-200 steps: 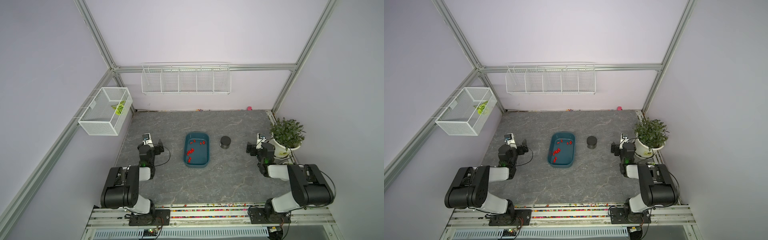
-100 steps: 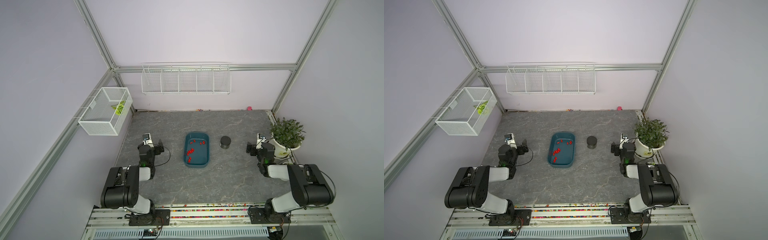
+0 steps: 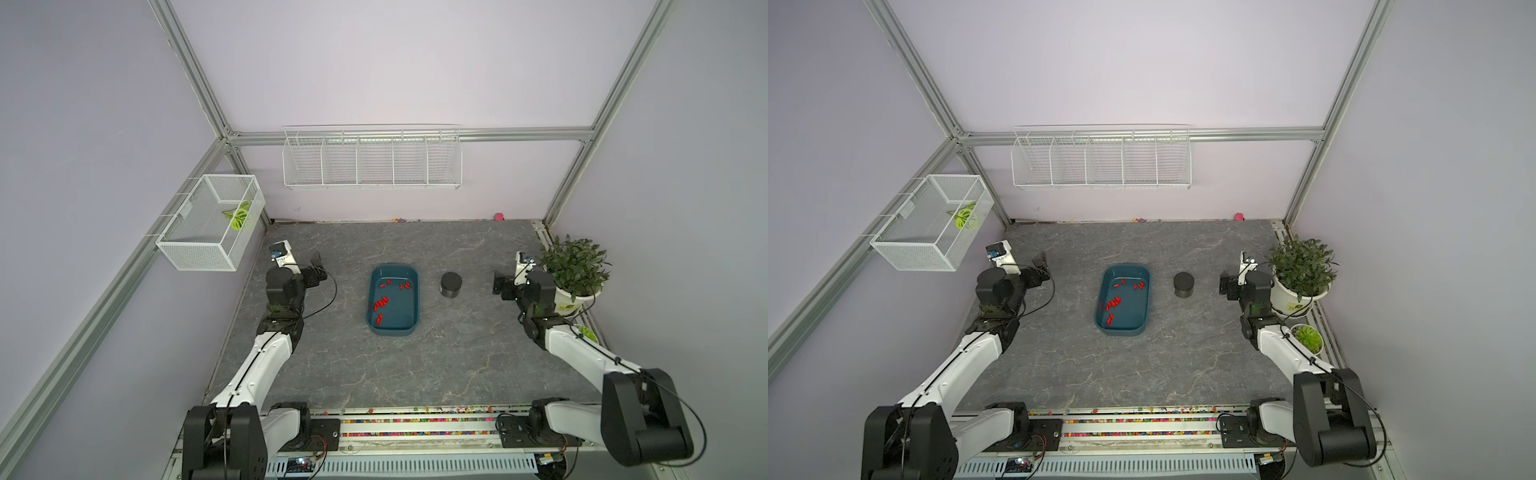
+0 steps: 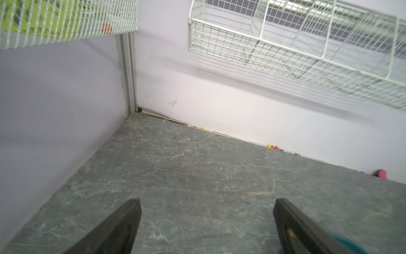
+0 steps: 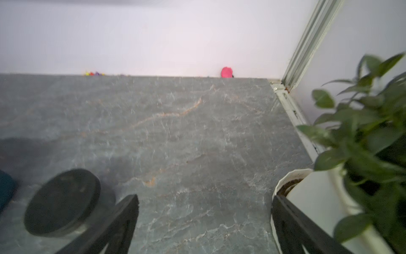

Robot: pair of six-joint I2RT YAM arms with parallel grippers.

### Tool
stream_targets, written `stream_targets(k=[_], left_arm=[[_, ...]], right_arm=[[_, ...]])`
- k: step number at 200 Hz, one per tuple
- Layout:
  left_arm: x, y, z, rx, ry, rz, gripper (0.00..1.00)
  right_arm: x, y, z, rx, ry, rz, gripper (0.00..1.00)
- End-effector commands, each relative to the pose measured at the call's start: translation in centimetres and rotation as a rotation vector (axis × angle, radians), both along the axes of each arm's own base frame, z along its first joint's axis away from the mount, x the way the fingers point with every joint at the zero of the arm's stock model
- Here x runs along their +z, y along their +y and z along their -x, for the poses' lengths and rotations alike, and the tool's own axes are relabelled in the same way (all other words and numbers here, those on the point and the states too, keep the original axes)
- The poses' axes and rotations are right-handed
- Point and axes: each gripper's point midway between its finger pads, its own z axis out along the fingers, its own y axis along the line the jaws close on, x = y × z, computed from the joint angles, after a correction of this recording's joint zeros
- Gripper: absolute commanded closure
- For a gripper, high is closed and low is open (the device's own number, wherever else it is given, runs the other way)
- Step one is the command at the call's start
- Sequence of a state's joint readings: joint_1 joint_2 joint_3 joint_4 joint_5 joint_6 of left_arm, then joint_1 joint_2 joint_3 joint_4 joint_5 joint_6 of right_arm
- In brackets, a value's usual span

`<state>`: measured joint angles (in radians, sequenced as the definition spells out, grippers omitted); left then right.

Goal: Take the screw protection sleeves out of the storage box
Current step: Pick up the screw protection sleeve from the storage box.

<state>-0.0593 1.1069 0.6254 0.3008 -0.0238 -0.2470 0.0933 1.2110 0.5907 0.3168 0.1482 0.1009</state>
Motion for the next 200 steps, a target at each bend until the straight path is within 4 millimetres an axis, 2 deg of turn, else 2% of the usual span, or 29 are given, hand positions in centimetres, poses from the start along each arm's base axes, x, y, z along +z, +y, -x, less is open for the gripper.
stream_targets(k=[1, 11, 31, 45, 75, 94, 127, 149, 174, 200], left_arm=[[-2.7, -2.4, 1.5, -0.099, 0.176, 0.175, 0.0], [-2.5, -3.0, 1.5, -0.119, 0.185, 0.214, 0.0], [-2.6, -4.4, 1.6, -0.172, 0.224, 0.302, 0.0], [-2.9, -5.5, 1.7, -0.203, 0.243, 0.342, 0.0], [-4.2, -8.0, 1.7, -0.208, 0.275, 0.339, 0.12], [-5.3, -9.8, 0.9, -0.206, 0.307, 0.323, 0.16], [-7.1, -12.4, -0.1, -0.229, 0.34, 0.362, 0.19], [-8.7, -14.0, -0.2, -0.252, 0.365, 0.333, 0.26], [-10.1, -13.8, -0.2, -0.24, 0.368, 0.318, 0.34], [-10.4, -13.7, -0.4, -0.234, 0.376, 0.305, 0.39]], right_arm=[[-0.7, -1.2, 2.7, -0.146, 0.158, -0.144, 0.02], [-0.3, -1.0, 2.8, -0.128, 0.163, -0.188, 0.03], [0.6, 0.9, 2.7, -0.003, 0.17, -0.262, 0.04], [1.3, 3.1, 2.3, 0.12, 0.182, -0.3, 0.14], [2.2, 7.4, 2.1, 0.33, 0.268, -0.373, 0.3], [2.4, 10.6, 2.2, 0.421, 0.35, -0.319, 0.37], [2.6, 16.3, 2.7, 0.519, 0.43, -0.155, 0.42], [2.0, 20.2, 2.7, 0.575, 0.46, -0.13, 0.45], [0.8, 24.5, 3.2, 0.635, 0.504, -0.076, 0.53], [-1.5, 28.7, 3.7, 0.691, 0.575, 0.017, 0.59]])
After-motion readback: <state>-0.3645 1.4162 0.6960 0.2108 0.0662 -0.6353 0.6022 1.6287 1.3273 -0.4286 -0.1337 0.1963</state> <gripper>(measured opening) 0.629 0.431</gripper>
